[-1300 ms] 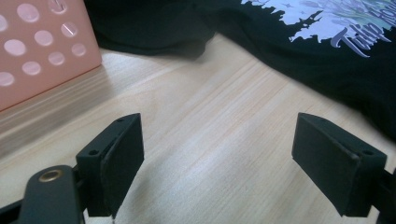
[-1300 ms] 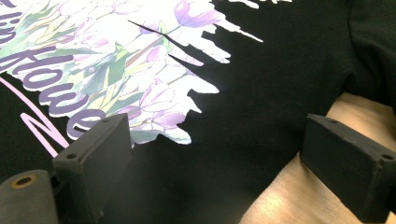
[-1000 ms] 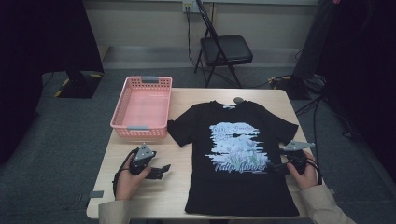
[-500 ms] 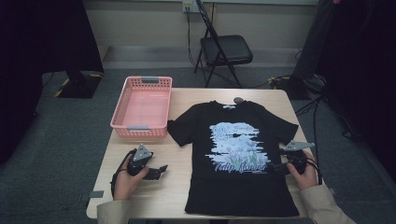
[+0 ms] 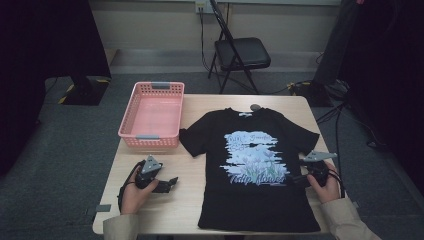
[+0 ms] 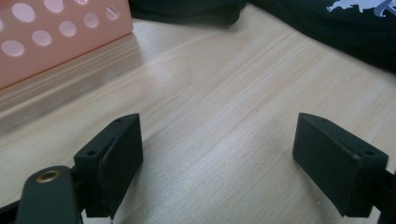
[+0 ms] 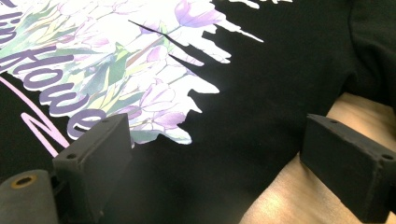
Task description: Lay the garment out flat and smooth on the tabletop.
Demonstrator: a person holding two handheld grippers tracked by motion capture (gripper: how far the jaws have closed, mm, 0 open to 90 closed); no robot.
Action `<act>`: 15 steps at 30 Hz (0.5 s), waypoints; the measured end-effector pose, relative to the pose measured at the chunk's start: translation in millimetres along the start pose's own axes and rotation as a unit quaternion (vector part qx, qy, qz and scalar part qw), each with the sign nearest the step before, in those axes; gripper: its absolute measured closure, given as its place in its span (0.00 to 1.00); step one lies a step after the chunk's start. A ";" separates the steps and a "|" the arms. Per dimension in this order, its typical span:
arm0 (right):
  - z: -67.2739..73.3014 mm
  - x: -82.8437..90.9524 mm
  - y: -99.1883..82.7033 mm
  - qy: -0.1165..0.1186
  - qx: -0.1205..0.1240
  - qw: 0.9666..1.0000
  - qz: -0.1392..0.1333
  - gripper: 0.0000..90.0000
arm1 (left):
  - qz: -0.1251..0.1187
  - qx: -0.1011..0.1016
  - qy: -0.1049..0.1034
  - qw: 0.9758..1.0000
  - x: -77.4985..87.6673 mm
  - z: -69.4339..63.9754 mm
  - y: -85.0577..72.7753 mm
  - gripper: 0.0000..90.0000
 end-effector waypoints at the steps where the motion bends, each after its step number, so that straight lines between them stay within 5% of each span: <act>1: 0.0 0.0 0.0 0.000 0.000 1.000 0.000 0.09 | -0.001 -0.001 -0.001 1.000 -0.3 -0.1 -0.3 0.17; 15: 0.0 0.0 0.0 0.000 0.000 1.000 0.000 0.09 | -0.006 -0.011 0.001 1.000 -1.0 -0.4 -2.1 0.16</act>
Point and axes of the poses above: each handheld gripper's, and its own axes: x roughly backward along the jaws, y roughly out of its top, z roughly to its left, the point moved 2 cm from there along -x, roughly forward along the jaws, and after that the axes turned 3 degrees about -x, right-handed, at the moved point
